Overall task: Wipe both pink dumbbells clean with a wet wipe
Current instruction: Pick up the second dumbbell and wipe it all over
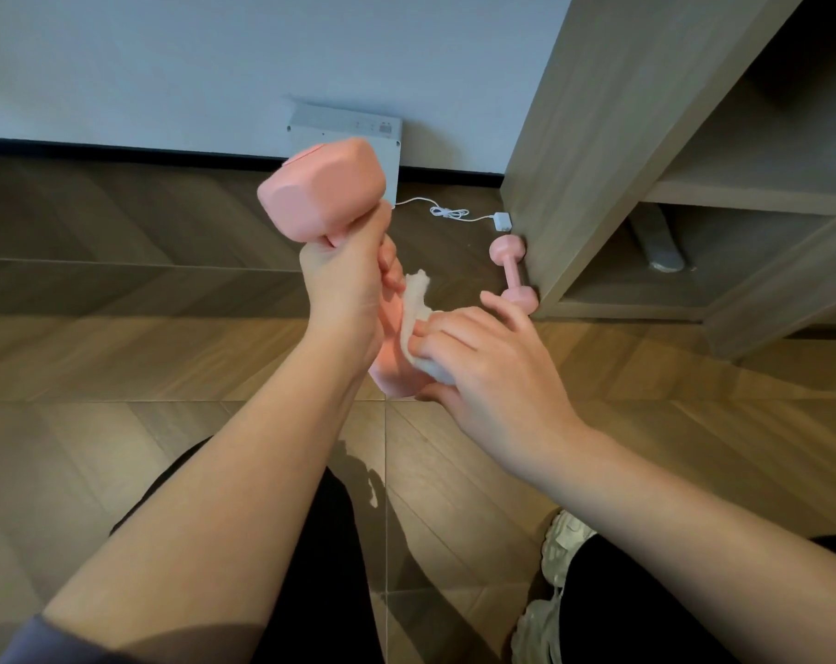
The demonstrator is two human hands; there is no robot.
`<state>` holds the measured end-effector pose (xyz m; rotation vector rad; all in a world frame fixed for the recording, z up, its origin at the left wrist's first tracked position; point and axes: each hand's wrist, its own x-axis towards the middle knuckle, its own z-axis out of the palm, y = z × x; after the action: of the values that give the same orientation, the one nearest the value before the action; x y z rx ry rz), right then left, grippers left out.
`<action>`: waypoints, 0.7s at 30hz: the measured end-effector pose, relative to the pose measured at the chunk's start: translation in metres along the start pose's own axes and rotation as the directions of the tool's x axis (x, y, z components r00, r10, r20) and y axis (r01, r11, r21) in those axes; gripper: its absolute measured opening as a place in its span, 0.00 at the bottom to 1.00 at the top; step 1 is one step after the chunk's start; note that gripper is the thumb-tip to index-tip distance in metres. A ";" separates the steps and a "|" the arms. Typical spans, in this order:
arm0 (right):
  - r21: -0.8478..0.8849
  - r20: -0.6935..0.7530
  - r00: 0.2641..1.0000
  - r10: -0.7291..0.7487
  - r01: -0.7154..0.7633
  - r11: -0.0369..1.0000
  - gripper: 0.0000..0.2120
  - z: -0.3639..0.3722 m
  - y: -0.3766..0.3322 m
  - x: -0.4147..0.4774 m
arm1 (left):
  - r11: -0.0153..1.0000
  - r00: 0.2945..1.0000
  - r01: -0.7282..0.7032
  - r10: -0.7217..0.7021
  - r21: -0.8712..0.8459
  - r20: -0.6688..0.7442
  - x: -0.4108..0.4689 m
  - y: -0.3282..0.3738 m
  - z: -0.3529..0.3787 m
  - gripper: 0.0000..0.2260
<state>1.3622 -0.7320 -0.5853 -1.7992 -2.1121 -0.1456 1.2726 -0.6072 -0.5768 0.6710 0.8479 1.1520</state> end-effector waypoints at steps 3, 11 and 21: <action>0.133 0.022 0.999 -0.046 0.043 0.990 0.14 -0.001 0.007 0.000 | 0.999 0.999 0.037 -0.039 0.032 0.034 0.001 0.001 -0.004 0.17; 0.522 0.125 0.895 0.429 -0.427 0.738 0.04 -0.028 0.035 0.007 | 0.936 0.968 0.064 -0.142 0.345 0.207 -0.005 -0.002 -0.014 0.10; 0.747 0.055 0.724 0.688 -0.487 0.453 0.18 -0.038 0.052 0.017 | 0.593 0.971 -0.187 -0.011 0.783 0.240 -0.007 -0.014 -0.012 0.06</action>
<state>1.4183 -0.7186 -0.5524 -1.7305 -0.9731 0.5504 1.2686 -0.6176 -0.5929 1.5903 1.1523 0.6986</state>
